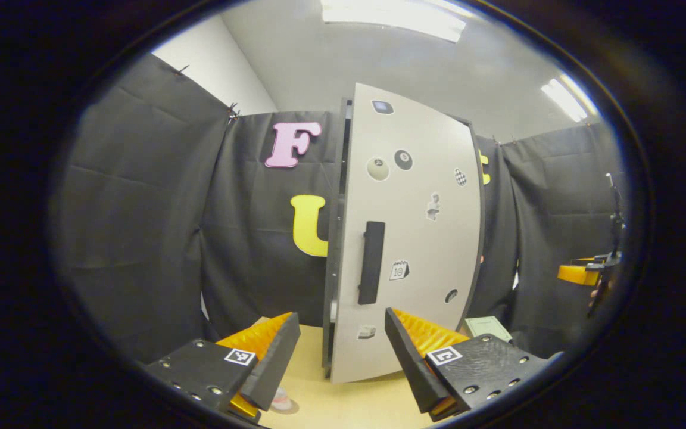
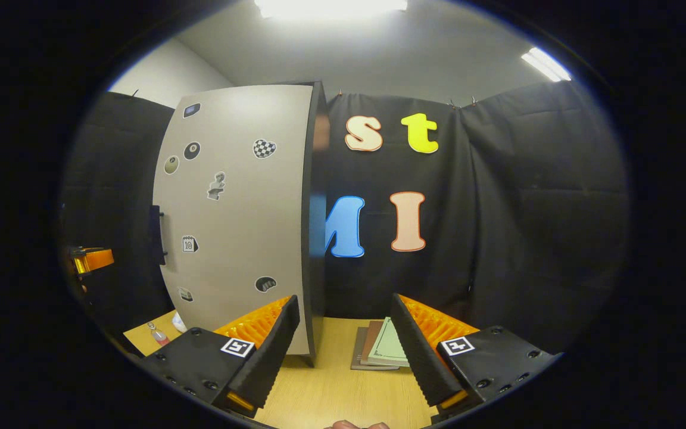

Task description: Open the cabinet door with the right hand, grasp the bottle in the cabinet with the left hand and place it on the coaster, then close the cabinet door with the right hand.

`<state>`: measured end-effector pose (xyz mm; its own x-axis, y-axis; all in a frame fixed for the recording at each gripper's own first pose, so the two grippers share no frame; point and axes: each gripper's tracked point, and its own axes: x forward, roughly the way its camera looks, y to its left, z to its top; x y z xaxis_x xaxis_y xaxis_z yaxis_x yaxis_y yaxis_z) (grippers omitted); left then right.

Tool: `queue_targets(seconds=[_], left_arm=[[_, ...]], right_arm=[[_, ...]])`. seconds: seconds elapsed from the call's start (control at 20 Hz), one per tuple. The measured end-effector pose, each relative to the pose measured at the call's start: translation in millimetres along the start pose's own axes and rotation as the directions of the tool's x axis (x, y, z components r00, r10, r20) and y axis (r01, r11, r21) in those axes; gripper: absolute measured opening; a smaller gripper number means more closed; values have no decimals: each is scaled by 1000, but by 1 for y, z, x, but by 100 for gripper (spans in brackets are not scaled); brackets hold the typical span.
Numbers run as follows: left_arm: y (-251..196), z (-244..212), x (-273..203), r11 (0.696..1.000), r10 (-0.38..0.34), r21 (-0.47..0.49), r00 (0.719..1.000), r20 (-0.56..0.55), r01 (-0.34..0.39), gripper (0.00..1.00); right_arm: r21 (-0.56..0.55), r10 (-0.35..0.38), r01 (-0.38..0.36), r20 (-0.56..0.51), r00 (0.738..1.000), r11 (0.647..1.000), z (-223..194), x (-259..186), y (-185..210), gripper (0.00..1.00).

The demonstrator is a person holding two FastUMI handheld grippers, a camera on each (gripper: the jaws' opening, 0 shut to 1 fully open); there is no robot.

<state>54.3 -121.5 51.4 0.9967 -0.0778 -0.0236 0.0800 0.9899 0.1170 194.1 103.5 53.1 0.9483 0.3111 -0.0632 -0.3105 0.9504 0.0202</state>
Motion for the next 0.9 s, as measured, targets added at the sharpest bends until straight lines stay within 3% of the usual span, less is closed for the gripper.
queue_targets(seconds=[0.25, 0.5, 0.7, 0.9], left_arm=[[-20, 15, -15, 999, 44, 0, 998, 37, -44, 87], [-52, 2, -3, 999, -27, 37, 1000, 12, 26, 87], [-62, 0, 6, 994, -35, 104, 999, 20, 33, 87], [-78, -15, 14, 993, -99, 65, 995, 18, 98, 87]], right_arm=[[62, -6, 5, 11, 1000, 998, -12, -4, -11, 98], [50, -32, 30, 35, 999, 998, -19, 0, -7, 98], [37, -52, 51, 24, 998, 998, -24, 0, -2, 98], [85, -56, 58, -28, 998, 995, -38, -1, 9, 98]])
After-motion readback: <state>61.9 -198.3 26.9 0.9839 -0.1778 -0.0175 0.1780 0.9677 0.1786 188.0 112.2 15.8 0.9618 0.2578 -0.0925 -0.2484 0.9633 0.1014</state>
